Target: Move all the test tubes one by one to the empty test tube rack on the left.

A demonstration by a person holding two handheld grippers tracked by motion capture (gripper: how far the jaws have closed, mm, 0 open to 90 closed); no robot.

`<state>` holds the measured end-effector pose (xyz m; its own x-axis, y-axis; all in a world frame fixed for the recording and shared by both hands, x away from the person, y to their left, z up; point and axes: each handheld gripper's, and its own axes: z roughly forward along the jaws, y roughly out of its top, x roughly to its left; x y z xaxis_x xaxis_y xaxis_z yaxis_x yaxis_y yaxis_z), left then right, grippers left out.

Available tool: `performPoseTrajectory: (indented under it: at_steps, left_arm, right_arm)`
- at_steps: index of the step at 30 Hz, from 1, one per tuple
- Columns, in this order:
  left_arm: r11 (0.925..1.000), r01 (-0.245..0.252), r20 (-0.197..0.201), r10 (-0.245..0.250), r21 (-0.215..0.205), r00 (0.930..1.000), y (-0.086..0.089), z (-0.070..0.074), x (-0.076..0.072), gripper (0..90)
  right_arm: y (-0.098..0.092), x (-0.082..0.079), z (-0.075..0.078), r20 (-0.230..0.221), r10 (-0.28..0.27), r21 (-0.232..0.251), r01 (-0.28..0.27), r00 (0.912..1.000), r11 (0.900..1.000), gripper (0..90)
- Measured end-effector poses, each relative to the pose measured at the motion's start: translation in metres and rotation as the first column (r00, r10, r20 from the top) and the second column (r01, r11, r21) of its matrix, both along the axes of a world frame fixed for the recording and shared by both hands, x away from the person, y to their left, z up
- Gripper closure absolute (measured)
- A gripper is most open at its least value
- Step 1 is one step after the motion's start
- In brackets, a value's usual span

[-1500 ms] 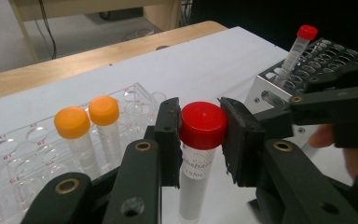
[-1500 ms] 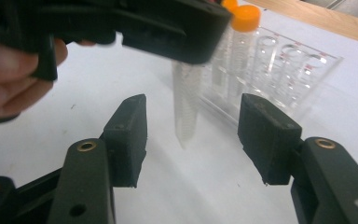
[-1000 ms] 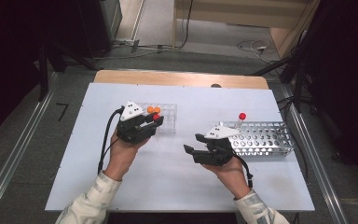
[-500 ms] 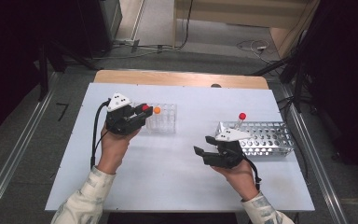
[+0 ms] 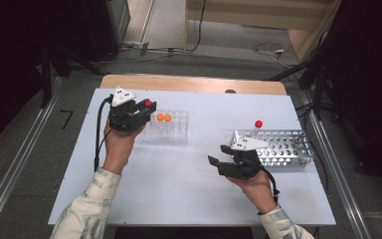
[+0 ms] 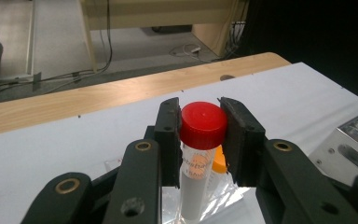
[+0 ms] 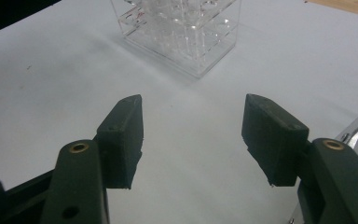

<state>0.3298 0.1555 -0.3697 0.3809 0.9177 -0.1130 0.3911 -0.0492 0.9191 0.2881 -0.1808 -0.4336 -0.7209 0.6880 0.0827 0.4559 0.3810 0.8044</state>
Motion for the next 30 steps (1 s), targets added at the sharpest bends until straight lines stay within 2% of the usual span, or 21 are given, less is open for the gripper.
performPoseTrajectory:
  at_steps: [7,16,19,30]
  left_arm:
    - [0.9997,-0.024,0.007,0.024,0.009,0.9997,0.0,0.0,0.01,69.8]
    - [0.999,-0.044,0.001,0.044,-0.003,0.999,0.001,-0.006,0.018,69.8]
    - [0.999,-0.042,-0.004,0.042,0.013,0.9991,0.0,-0.008,0.019,69.7]
    - [0.9983,-0.048,-0.024,0.049,0.032,0.9985,-0.004,-0.027,0.021,69.7]
  right_arm:
    - [0.0,0.0,0.0,0.002,-0.001,0.002,0.001,1.0,1.0,37.2]
    - [-0.002,0.0,0.001,0.001,-0.004,0.008,0.004,1.0,1.0,37.3]
    - [-0.002,0.0,0.001,0.003,-0.005,0.005,0.005,1.0,1.0,37.3]
    - [-0.003,-0.001,0.0,0.004,-0.005,0.006,0.005,1.0,1.0,37.0]
